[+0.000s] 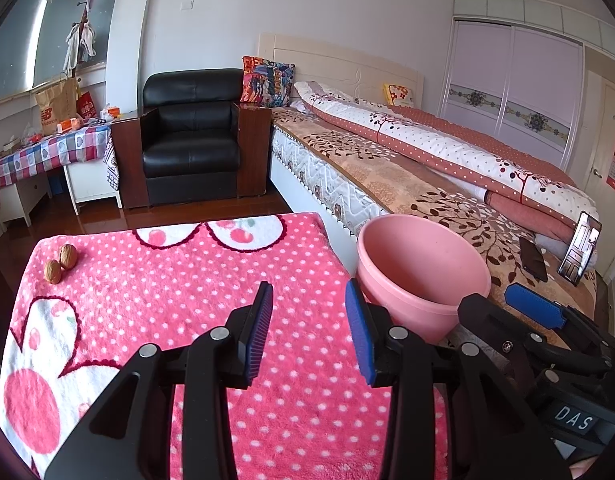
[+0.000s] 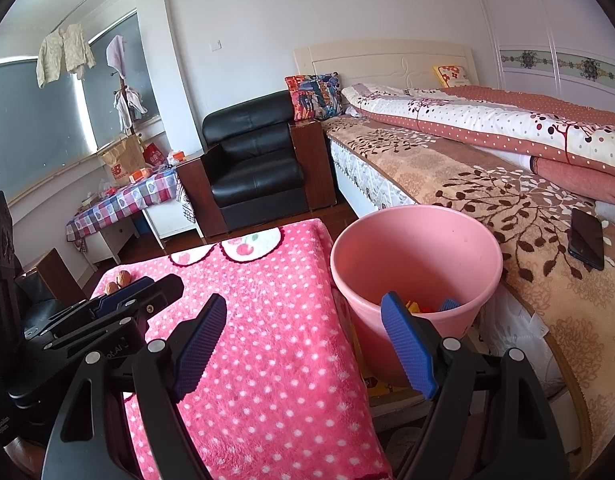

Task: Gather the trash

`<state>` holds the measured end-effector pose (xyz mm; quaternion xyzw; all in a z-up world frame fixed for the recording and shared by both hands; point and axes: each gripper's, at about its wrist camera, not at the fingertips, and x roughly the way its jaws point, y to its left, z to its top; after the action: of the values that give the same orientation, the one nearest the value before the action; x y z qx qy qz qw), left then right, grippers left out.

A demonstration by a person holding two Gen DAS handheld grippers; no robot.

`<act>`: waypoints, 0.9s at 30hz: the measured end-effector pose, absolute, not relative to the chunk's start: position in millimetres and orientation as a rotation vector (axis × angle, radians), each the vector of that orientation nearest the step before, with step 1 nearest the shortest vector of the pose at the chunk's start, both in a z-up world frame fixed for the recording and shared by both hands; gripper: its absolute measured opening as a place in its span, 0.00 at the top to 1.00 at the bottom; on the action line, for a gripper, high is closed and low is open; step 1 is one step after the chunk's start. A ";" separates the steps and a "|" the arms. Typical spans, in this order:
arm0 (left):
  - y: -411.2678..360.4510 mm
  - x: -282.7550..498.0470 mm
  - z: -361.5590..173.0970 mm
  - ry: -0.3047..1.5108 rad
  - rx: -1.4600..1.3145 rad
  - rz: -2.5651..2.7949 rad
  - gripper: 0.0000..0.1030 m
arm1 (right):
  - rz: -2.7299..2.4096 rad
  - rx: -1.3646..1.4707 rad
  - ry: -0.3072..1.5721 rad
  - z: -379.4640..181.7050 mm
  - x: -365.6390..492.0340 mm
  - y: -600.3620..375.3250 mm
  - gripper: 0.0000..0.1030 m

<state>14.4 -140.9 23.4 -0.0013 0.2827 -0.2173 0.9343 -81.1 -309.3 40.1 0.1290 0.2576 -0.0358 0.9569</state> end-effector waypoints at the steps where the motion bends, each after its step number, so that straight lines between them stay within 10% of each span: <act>1: -141.1 14.9 22.8 0.579 -0.002 -0.443 0.63 | -0.072 0.262 0.523 40.0 -81.1 -309.3 0.24; 27: -142.3 22.0 15.8 0.607 0.005 -0.438 0.63 | -0.076 0.269 0.544 27.3 -76.0 -304.3 0.24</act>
<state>22.0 -142.3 15.8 0.0025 0.2965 -0.2137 0.9308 -76.0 -304.3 27.3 0.1324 0.2676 -0.0374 0.9537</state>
